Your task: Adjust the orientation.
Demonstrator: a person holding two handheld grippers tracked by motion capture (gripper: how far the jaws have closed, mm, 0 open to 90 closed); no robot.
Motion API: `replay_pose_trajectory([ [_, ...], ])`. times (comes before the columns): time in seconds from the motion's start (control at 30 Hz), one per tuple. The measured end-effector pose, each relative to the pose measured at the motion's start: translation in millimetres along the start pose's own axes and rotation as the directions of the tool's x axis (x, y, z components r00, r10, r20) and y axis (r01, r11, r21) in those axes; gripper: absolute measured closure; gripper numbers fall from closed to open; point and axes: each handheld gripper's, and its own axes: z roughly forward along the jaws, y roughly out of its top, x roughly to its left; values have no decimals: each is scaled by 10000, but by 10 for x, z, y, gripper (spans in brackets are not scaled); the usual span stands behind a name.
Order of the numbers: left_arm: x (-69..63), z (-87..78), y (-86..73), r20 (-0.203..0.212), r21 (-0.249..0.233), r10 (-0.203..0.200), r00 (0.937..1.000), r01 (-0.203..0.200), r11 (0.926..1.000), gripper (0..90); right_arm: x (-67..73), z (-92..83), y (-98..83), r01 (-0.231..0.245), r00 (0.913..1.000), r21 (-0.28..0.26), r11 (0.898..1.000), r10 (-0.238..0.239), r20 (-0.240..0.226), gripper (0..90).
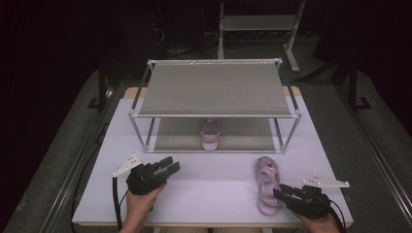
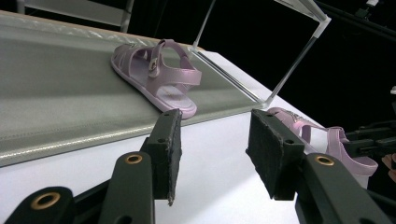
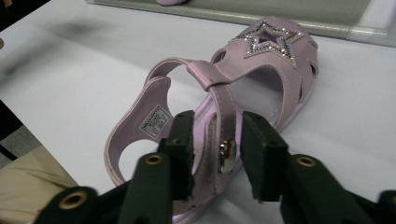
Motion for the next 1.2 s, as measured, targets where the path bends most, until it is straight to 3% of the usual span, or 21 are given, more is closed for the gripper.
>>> replay_pose_trajectory([
  [0.23,-27,-6,-15,-4,-27,-33,10000,33,10000,539,10,-3,-2,-283,9994,39,9996,282,206,749],
  [0.37,-38,-15,-14,-38,-12,17,10000,-17,10000,536,-4,-15,-4,-650,9972,-105,9978,654,359,776],
  [0.4,-37,-16,-12,-43,-30,-12,10000,12,10000,536,-32,-38,-7,-935,9946,-288,9952,947,423,786],
  [0.57,-26,-15,-8,-44,-25,-7,10000,7,10000,525,-96,-84,-18,-1687,9854,-616,9837,1697,126,803],
  [0.9,-42,-5,2,53,-3,99,9999,-99,10000,510,-83,-83,-21,-2161,9763,-846,9727,2161,-93,811],
  [1.03,-19,3,0,41,96,49,10000,-50,9999,490,-136,-113,-44,-2876,9566,-1091,9515,2798,-812,813],
  [1.2,-27,-3,10,-17,70,13,10000,-13,10000,465,-116,-124,-45,-2858,9569,-1154,9513,2767,-884,814],
])
